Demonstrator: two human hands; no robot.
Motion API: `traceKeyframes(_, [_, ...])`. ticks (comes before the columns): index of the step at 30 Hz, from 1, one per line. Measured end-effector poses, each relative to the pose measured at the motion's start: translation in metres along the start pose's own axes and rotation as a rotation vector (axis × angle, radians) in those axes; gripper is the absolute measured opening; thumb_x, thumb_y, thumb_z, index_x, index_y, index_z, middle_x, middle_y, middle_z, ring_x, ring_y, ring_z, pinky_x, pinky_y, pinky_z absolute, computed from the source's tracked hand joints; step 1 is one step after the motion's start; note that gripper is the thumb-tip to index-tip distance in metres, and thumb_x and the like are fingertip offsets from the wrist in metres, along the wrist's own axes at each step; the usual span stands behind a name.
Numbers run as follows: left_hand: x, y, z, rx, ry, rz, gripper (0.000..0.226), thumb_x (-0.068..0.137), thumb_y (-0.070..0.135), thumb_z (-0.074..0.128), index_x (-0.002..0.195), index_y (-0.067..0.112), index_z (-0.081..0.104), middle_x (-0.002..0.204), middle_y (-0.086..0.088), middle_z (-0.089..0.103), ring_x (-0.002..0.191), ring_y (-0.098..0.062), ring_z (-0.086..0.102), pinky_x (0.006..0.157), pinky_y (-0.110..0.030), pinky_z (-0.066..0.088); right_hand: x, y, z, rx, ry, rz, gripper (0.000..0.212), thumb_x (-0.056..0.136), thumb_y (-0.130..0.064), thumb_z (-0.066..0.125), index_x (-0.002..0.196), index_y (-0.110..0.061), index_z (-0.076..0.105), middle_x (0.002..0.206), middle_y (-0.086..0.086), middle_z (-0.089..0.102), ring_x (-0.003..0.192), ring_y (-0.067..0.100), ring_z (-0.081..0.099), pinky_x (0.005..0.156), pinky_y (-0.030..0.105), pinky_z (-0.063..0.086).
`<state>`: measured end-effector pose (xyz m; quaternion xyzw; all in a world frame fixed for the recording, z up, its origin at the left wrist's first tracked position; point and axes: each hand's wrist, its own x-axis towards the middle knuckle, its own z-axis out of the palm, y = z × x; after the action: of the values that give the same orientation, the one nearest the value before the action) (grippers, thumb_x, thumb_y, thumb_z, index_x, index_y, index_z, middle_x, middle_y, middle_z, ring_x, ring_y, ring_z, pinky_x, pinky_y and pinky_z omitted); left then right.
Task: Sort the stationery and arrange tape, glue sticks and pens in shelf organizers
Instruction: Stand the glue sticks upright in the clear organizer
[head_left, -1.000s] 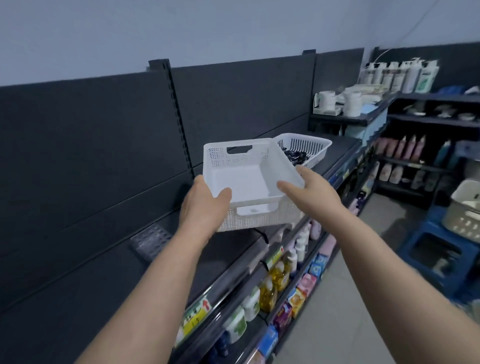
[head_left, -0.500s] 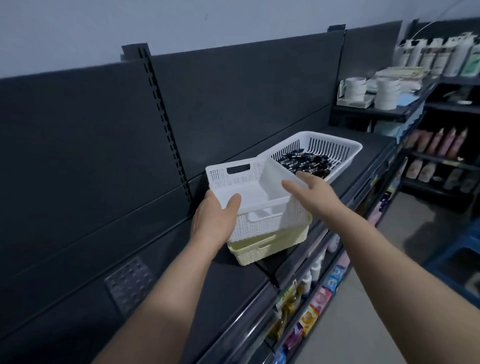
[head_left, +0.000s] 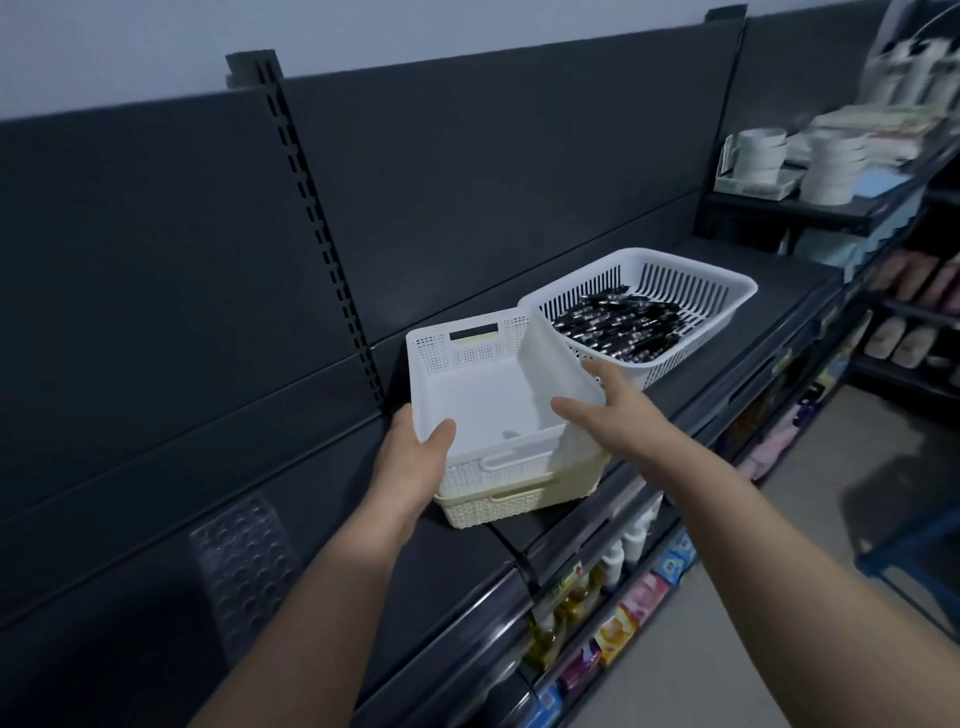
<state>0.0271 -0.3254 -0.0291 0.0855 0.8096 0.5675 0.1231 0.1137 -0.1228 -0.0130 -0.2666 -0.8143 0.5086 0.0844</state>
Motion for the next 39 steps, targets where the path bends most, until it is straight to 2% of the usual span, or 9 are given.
traceKeyframes(4, [-0.005,-0.009,0.006,-0.049,-0.033,-0.024,0.042,0.095,0.021,0.052,0.135,0.030,0.044,0.118,0.010,0.061,0.107,-0.016,0.059,0.094,-0.043,0.050,-0.005,0.015,0.008,0.086,-0.051,0.046,0.066,0.091,-0.036,0.058,0.144,-0.039,0.019,0.123,0.003,0.052,0.086,0.025,0.061,0.063,0.031,0.048])
traceKeyframes(9, [-0.008,-0.001,0.009,-0.078,0.048,0.040,0.037,0.095,0.017,0.049,0.130,0.027,0.050,0.111,0.013,0.061,0.097,-0.004,0.059,0.079,-0.025,0.046,-0.005,0.014,0.002,0.101,-0.007,-0.013,0.061,0.091,-0.034,0.057,0.144,-0.037,0.028,0.123,-0.007,0.044,0.099,0.019,0.055,0.078,0.031,0.048])
traceKeyframes(11, [-0.010,0.014,0.007,-0.069,0.101,0.079,0.029,0.095,0.020,0.048,0.123,0.027,0.054,0.107,0.013,0.063,0.094,-0.005,0.060,0.076,-0.026,0.046,-0.004,0.009,-0.006,0.111,0.001,-0.052,0.050,0.090,-0.034,0.055,0.138,-0.034,0.041,0.136,-0.006,0.045,0.114,0.018,0.052,0.090,0.033,0.045])
traceKeyframes(13, [-0.018,0.031,0.008,-0.026,0.153,0.124,0.020,0.095,0.025,0.047,0.110,0.036,0.055,0.102,0.017,0.063,0.093,-0.008,0.061,0.078,-0.030,0.047,-0.007,0.005,-0.017,0.136,-0.007,-0.082,0.052,0.089,-0.034,0.053,0.139,-0.034,0.041,0.139,-0.006,0.044,0.118,0.018,0.051,0.096,0.036,0.045])
traceKeyframes(17, [-0.047,0.078,0.020,0.042,0.226,0.238,0.027,0.086,0.036,0.044,0.081,0.062,0.050,0.083,0.035,0.061,0.088,-0.002,0.060,0.074,-0.032,0.049,-0.014,-0.002,-0.049,0.248,0.021,-0.183,0.064,0.086,-0.031,0.053,0.144,-0.036,0.028,0.132,-0.009,0.048,0.106,0.017,0.057,0.091,0.041,0.050])
traceKeyframes(21, [-0.056,0.121,0.057,0.004,0.222,0.322,0.023,0.086,0.032,0.043,0.086,0.054,0.050,0.091,0.029,0.061,0.093,-0.009,0.061,0.084,-0.039,0.052,-0.019,-0.004,-0.101,0.322,0.093,-0.272,0.053,0.084,-0.026,0.054,0.135,-0.035,0.041,0.120,-0.010,0.058,0.102,0.014,0.060,0.082,0.036,0.052])
traceKeyframes(29, [-0.043,0.158,0.176,-0.070,-0.012,0.320,0.026,0.089,0.023,0.044,0.109,0.035,0.058,0.102,0.015,0.065,0.091,-0.011,0.063,0.067,-0.029,0.048,-0.022,0.048,-0.215,0.229,0.302,-0.210,0.047,0.087,-0.032,0.052,0.132,-0.038,0.041,0.115,-0.011,0.054,0.103,0.017,0.055,0.082,0.041,0.050])
traceKeyframes(33, [-0.023,0.175,0.235,-0.105,-0.138,0.316,0.029,0.089,0.026,0.043,0.112,0.038,0.057,0.098,0.017,0.066,0.090,-0.011,0.063,0.072,-0.034,0.053,-0.008,0.075,-0.259,0.251,0.410,-0.179,0.038,0.081,-0.035,0.053,0.117,-0.043,0.045,0.103,-0.022,0.055,0.098,0.012,0.058,0.074,0.037,0.051])
traceKeyframes(39, [0.036,0.195,0.323,-0.121,-0.268,0.325,0.020,0.093,0.024,0.044,0.102,0.041,0.051,0.107,0.015,0.065,0.096,-0.012,0.064,0.084,-0.036,0.053,0.062,0.110,-0.316,0.235,0.537,-0.111,0.060,0.079,-0.033,0.053,0.138,-0.031,0.039,0.123,-0.004,0.055,0.103,0.020,0.058,0.080,0.039,0.051])
